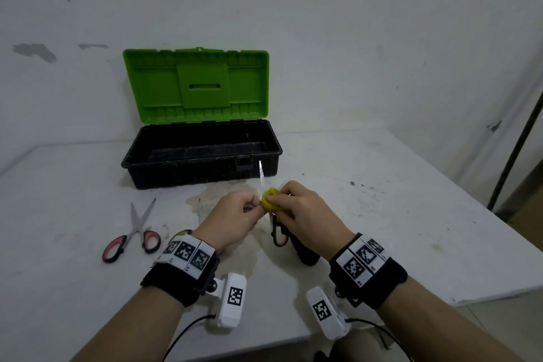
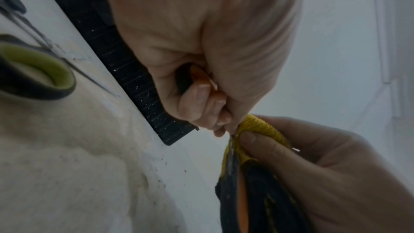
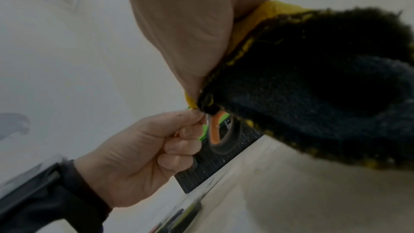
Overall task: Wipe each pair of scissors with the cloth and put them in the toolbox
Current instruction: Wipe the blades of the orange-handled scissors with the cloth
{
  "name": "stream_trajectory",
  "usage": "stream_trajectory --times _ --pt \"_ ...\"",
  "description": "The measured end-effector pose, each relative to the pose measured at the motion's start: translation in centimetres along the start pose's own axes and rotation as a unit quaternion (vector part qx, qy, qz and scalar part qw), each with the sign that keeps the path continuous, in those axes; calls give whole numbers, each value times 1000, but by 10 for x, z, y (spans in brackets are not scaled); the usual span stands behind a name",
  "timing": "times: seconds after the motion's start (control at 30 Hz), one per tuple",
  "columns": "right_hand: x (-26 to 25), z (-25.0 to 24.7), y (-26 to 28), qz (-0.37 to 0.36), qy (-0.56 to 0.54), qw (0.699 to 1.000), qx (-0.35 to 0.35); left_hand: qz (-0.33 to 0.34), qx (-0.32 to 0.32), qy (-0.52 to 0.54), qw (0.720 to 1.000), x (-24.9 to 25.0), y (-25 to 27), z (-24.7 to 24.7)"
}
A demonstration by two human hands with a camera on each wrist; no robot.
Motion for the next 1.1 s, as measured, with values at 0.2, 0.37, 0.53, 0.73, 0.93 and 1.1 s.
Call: stream_trajectory --times 0.2,0.37,0.53,0.73,0.93,1.1 --pt "26 -14 -6 63 27 997 39 -20 2 -30 999 -6 2 -3" --pt "39 -45 -10 110 14 983 143 -82 0 77 994 -11 6 1" --pt "-4 -14 0 2 21 999 31 -78 -12 115 990 -3 3 3" --pt "12 -15 -7 22 24 999 29 -45 -11 82 996 0 3 0" --pt "39 -45 -16 105 37 988 105 -44 1 20 999 -2 4 0" --pt "2 -16 -7 46 65 997 -5 4 15 -92 996 11 1 -3"
Point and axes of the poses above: each hand's wrist, its own y-axis away from the middle knuckle, its own z-axis out of the palm, x = y × z, the point moved 8 cm from there along -y, towards the middle knuckle, and after that the axes turned 4 degrees about x, right-handed, at the moved point
